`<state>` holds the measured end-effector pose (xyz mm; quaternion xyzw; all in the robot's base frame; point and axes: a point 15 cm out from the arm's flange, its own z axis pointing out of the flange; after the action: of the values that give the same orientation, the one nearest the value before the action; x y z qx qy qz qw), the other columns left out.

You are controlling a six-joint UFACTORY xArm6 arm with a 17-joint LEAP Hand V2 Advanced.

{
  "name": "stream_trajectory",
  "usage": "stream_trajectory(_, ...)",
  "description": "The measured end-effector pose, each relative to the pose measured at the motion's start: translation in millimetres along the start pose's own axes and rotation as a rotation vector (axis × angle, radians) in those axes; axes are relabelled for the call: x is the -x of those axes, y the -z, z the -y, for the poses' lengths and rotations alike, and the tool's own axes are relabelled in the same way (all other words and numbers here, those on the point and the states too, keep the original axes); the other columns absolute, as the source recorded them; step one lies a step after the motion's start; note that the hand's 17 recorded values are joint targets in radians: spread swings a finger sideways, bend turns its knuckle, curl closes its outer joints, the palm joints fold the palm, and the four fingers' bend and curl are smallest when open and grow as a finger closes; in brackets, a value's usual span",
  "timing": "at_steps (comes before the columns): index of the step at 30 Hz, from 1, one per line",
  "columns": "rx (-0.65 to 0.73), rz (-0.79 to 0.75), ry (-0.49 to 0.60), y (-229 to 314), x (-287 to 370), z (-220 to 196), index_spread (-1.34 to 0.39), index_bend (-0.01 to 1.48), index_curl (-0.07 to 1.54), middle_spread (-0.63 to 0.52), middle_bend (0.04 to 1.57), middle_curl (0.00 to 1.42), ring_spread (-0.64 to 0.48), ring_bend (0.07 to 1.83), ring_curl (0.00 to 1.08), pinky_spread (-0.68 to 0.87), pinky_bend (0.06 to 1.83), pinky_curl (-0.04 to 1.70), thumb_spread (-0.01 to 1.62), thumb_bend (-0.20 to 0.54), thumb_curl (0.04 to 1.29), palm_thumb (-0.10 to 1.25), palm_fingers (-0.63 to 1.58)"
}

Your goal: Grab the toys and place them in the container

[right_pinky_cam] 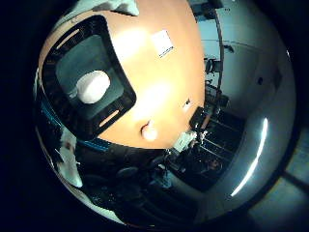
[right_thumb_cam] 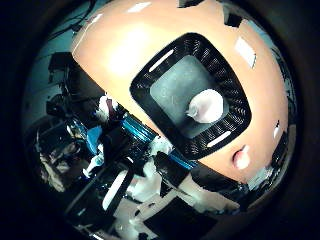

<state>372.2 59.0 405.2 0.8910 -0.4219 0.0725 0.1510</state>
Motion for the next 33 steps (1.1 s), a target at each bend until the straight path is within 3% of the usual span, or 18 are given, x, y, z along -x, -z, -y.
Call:
stream_trajectory(11,0.030,0.039,-0.146,-20,-75,-65,-0.41,0.15,0.26,-0.07,0.33,0.36,-0.01,0.61,0.27,0.41,0.73,0.40,0.98,-0.028,0.28,0.48,0.14)
stream_trajectory(22,0.096,0.015,-0.404,-85,-210,-217,-0.40,0.15,0.25,-0.07,0.33,0.36,-0.01,0.60,0.26,0.40,0.73,0.33,0.98,-0.029,0.28,0.47,0.15)
stream_trajectory(33,0.171,0.063,-0.654,-191,-271,-359,-0.37,0.16,0.26,-0.07,0.34,0.36,0.00,0.56,0.25,0.41,0.69,0.28,0.98,-0.028,0.28,0.46,0.17)
